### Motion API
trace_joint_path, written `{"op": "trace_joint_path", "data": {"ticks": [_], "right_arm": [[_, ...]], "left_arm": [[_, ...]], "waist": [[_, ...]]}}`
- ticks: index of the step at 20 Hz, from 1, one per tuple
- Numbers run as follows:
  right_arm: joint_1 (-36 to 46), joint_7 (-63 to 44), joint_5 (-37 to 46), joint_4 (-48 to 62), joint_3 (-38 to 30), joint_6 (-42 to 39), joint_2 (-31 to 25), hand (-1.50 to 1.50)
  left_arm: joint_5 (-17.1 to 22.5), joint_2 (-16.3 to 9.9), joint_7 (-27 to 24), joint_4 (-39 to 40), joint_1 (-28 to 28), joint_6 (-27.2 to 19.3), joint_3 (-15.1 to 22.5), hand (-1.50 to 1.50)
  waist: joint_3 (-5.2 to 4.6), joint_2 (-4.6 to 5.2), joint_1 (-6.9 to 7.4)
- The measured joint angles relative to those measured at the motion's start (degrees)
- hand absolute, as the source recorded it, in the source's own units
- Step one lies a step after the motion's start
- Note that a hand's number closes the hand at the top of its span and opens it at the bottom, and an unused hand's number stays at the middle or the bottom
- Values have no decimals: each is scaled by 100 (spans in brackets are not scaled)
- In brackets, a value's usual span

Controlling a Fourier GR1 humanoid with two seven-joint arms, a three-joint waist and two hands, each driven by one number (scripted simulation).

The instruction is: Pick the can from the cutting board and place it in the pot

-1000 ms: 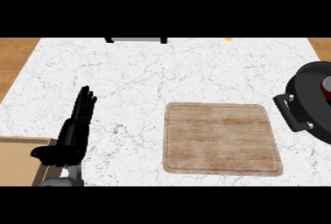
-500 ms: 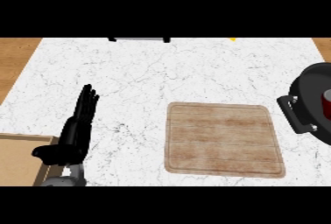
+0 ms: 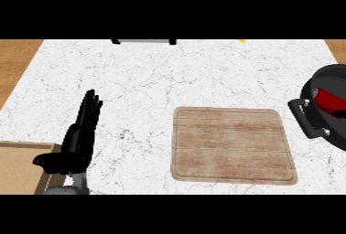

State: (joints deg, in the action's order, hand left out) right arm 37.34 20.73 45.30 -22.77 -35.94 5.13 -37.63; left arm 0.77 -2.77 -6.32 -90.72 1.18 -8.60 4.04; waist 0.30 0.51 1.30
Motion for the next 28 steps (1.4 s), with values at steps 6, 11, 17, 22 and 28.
{"op": "trace_joint_path", "data": {"ticks": [6,11,17,22,28], "right_arm": [[85,671,-1213,207,-1070,-438,-182,-150],[-59,950,-1746,619,-1563,-704,-578,-150],[-341,1373,-2144,897,-1915,-1043,-1057,-150],[-636,1685,-2363,1047,-2094,-1363,-1374,-150],[-856,1853,-2481,1155,-2183,-1564,-1643,-150]], "left_arm": [[-39,-2,-152,69,-81,-20,-30,0],[-22,-5,-192,55,-152,54,1,0],[-49,52,-72,49,4,-13,6,0],[-66,75,-178,18,-142,25,71,0],[-45,97,-184,105,-34,14,53,0]], "waist": [[-4,-4,-45],[-4,17,10],[5,35,36],[11,41,54],[21,57,64]]}}
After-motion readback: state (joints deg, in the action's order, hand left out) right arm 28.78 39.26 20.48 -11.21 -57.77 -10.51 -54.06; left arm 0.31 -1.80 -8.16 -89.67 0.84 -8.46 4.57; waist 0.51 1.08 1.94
